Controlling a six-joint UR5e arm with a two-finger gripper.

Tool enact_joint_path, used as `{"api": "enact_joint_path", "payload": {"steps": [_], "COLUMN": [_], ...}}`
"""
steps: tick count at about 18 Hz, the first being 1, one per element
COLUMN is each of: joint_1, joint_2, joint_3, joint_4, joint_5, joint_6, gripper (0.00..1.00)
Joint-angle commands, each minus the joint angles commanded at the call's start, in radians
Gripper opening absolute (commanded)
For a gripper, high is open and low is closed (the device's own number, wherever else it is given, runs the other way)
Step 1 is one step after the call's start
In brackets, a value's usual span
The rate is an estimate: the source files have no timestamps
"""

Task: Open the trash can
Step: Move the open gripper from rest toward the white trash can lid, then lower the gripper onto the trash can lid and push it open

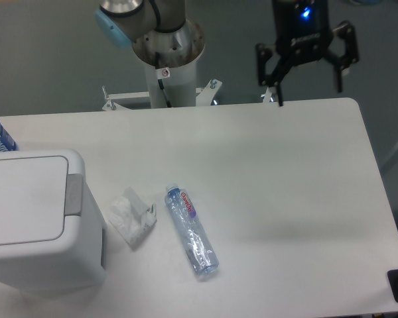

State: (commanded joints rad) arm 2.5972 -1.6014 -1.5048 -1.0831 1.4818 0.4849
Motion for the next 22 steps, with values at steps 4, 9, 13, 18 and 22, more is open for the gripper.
{"api": "enact_joint_path", "payload": {"steps": [4, 9, 13, 18, 22], "joint_1": [-0.067, -0.167, -0.219, -0.250, -0.296], "joint_2": [-0.040, -0.065, -0.081, -0.086, -0.101], "joint_3": [0.000, -0.009, -0.008, -0.002, 0.002], "joint_4": [0.052, 0.054, 0.054, 0.061, 0.071], "joint_5": [0.002, -0.002, -0.002, -0.031, -0.032], "joint_6": [-0.058, -0.126, -0.215, -0.394, -0.396], "gripper": [1.00, 1.00, 1.00, 1.00, 1.00]}}
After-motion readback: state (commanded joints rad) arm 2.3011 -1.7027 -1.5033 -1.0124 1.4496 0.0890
